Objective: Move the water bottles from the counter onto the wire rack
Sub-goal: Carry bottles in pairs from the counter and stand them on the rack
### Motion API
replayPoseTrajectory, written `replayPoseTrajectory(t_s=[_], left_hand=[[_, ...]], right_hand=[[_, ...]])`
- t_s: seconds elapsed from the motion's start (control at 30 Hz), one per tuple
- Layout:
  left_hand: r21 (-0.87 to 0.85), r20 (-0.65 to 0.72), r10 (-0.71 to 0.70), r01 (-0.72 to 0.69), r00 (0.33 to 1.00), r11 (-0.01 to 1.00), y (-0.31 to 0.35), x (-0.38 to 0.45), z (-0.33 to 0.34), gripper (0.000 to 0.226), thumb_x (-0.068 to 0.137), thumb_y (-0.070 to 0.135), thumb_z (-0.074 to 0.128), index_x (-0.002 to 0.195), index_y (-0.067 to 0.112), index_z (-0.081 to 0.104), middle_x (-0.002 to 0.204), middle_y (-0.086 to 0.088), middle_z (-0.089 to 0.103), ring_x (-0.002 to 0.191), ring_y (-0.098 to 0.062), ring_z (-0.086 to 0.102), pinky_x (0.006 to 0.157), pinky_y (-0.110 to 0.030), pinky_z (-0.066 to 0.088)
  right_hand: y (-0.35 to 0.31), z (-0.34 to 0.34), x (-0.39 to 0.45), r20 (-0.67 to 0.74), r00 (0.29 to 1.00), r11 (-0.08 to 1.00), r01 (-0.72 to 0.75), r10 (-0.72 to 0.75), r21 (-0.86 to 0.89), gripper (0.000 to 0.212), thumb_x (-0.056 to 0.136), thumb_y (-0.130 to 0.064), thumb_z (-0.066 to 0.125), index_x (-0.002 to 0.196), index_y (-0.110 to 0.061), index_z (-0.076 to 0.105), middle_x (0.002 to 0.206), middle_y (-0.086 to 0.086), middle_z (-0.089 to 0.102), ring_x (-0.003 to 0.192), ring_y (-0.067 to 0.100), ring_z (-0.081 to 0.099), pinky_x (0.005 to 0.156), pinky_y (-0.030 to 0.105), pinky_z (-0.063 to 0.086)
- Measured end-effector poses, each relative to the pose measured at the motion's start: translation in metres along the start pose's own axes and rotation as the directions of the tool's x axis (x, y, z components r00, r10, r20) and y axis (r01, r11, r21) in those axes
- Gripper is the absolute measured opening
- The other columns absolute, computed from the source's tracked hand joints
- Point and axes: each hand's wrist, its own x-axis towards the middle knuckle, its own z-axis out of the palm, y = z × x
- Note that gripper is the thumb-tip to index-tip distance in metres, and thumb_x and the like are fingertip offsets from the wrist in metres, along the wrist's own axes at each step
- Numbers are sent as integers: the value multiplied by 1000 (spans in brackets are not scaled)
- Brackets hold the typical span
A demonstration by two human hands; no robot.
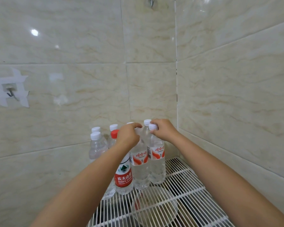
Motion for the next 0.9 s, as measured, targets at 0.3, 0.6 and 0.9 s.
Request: replayPoseTrajectory(t_s=[0.3, 0.6, 0.9], left_hand=[[131, 103, 42, -56, 994, 990, 1, -5, 5, 62, 87, 17, 61, 141, 18, 32, 136, -12, 47, 121, -26, 50, 96, -32, 44], [37, 46, 18, -20, 999, 999, 2, -4, 6, 55, 87, 7, 60, 138, 15, 40, 138, -11, 50, 124, -26, 49, 101, -32, 41], [99, 72, 66, -73, 995, 992, 0, -17, 11, 61, 97, 13, 44, 148, 18, 11, 154, -12, 20, 136, -27, 33, 107, -34, 35]], right_hand=[[7, 13, 1, -76, 997, 998, 4, 0, 64, 41, 89, -8, 54, 129, -3, 49, 126, 18, 56, 116, 30, 52, 96, 32, 41], [11, 18, -6, -124, 991, 992, 61, -46, 114, 39, 90, -6, 53, 128, -2, 48, 128, 17, 55, 117, 28, 50, 99, 31, 38], [12, 27, -15, -52, 999, 998, -8, 12, 64, 52, 95, -14, 43, 143, -13, 23, 142, 14, 39, 129, 26, 40, 105, 33, 34]])
